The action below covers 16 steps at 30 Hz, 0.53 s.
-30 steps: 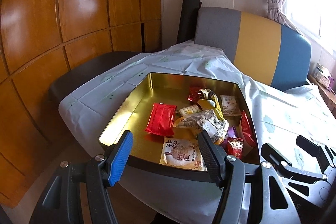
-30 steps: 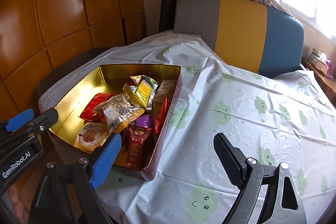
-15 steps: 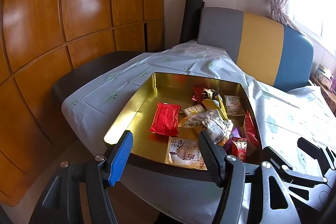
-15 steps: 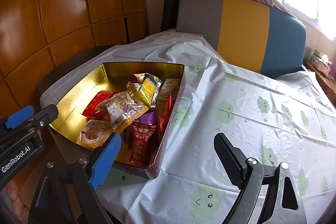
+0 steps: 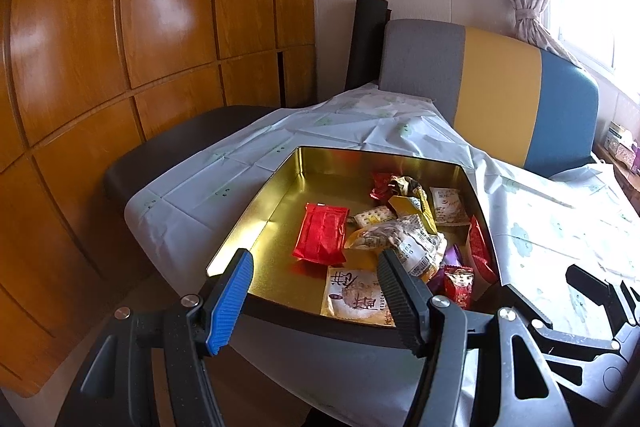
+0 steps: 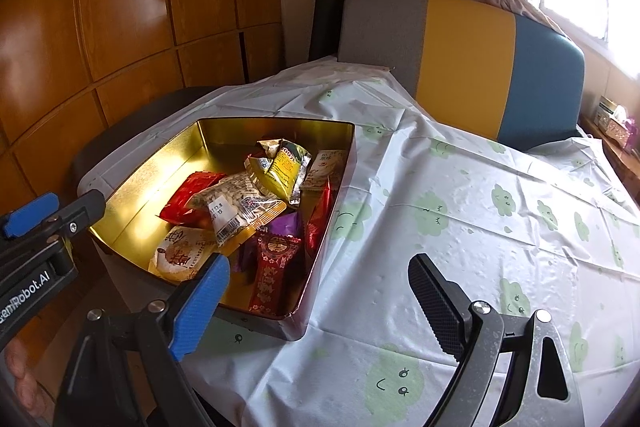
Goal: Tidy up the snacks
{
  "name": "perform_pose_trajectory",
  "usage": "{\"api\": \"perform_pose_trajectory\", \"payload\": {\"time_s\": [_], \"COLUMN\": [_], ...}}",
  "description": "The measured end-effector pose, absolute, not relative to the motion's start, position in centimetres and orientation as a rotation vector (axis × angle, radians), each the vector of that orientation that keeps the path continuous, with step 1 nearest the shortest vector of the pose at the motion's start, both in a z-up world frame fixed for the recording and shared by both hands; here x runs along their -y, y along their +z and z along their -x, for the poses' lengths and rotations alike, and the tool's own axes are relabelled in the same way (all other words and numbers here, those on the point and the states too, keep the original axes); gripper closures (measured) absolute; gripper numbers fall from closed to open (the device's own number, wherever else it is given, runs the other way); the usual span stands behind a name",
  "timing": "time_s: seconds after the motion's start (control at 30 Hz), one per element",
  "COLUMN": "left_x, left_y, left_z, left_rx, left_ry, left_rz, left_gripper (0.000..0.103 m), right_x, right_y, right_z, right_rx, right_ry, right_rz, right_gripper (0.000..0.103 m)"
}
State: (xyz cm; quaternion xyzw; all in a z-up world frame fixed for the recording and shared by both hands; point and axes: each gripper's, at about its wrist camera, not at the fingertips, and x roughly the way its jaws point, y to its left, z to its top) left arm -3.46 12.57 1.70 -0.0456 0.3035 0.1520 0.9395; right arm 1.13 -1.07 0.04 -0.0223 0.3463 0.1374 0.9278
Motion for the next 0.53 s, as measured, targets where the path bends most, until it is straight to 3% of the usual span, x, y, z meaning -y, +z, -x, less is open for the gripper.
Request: {"api": "perform_pose_trajectory", "payload": {"time_s": [0.17,0.27,0.53], "left_x": [-12.6,-12.6,-13.3], "left_y": [1.8,1.8,2.1], "left_z": [3.5,3.5,3.5], "left_rx": [-0.607,-0.601,-0.593], "left_ry": [0.331,0.338,0.361], "left_rz": [0.081,0.068,0.069], "left_gripper": [0.040,0.061,0.062], "right_x": [1.0,1.1,3.2], "right_y": [-0.1,-0.2,0.2], "right_z": [-1.1,-1.1,-2.4], "right_rx": [-0.713,-0.716,-0.721], "right_ry": [0.283,0.282,0.246], "right_rz": [0.048,0.045,0.001], "right_gripper": [0.011,0.011,0.011]}}
